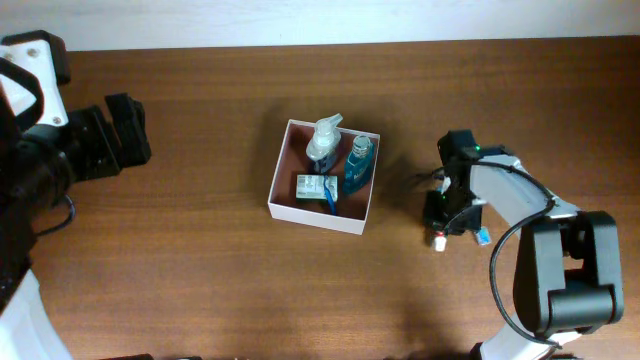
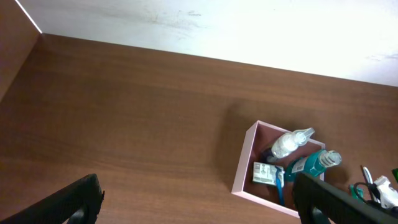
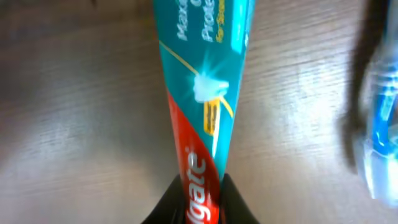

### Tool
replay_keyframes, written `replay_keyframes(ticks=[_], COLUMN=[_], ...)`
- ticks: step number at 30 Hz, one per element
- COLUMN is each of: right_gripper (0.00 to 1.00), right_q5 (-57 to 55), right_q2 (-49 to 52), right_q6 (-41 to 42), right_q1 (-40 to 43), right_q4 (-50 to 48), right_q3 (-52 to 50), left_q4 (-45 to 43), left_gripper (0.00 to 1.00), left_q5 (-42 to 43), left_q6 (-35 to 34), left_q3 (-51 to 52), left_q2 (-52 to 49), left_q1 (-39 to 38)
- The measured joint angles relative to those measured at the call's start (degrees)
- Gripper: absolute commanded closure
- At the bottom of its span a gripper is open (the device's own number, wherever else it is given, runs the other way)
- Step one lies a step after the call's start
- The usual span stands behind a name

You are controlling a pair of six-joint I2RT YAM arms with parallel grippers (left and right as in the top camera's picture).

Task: Pack container
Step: 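Grasp the Colgate toothpaste tube with the right gripper, then lower the toothpaste tube into the box and release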

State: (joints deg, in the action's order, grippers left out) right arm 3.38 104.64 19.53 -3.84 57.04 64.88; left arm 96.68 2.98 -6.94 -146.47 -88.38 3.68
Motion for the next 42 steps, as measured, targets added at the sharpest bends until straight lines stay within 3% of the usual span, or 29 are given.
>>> replay_keyframes(ticks=[7,13,16,23,31,32,34,35,36,42], right_gripper=[0.88,0.92,0.92,0.94,0.96,0.94,0.61,0.48,0.41,0.28], right_q5=[1.9,2.7,3.3,-4.9,-13.5,-13.9,-14.2,-14.5,-14.6,-15.0], right_q2=[-9.3,-24.7,-27.7,-20.6,-5.2,-3.4,-2.0,-1.2,-0.9,-2.4], right_q6=[0.0,-0.6,-2.6,-12.4,-30.6,-32.4,-34.1,-34.6,-34.9,-33.2], right_q1=[-3.5,-19.2,-28.0,-39.9,-38.9,-38.5,-38.1,-37.8,-37.7,-37.6], right_q4=[12.5,12.8,11.2,7.8,-1.6,-2.7,-3.1,-3.1,-3.1,3.3], right_q3=[12.9,20.0,20.4,20.2,19.8,19.8,19.8,19.7,19.7,21.7], left_q4=[0.0,0.0,0.0,0.0,0.0,0.0,0.0,0.0,0.0,0.0], left_gripper=[0.01,0.01,0.0,0.01,0.01,0.01,0.01,0.01,0.01,0.01], left_q5=[0.0,0.0,0.0,0.0,0.0,0.0,0.0,0.0,0.0,0.0], left_q6=[0.0,0.0,0.0,0.0,0.0,0.0,0.0,0.0,0.0,0.0], left_q3=[0.0,0.0,0.0,0.0,0.0,0.0,0.0,0.0,0.0,0.0], left_q2=[0.0,0.0,0.0,0.0,0.0,0.0,0.0,0.0,0.0,0.0], left_q1=[0.0,0.0,0.0,0.0,0.0,0.0,0.0,0.0,0.0,0.0])
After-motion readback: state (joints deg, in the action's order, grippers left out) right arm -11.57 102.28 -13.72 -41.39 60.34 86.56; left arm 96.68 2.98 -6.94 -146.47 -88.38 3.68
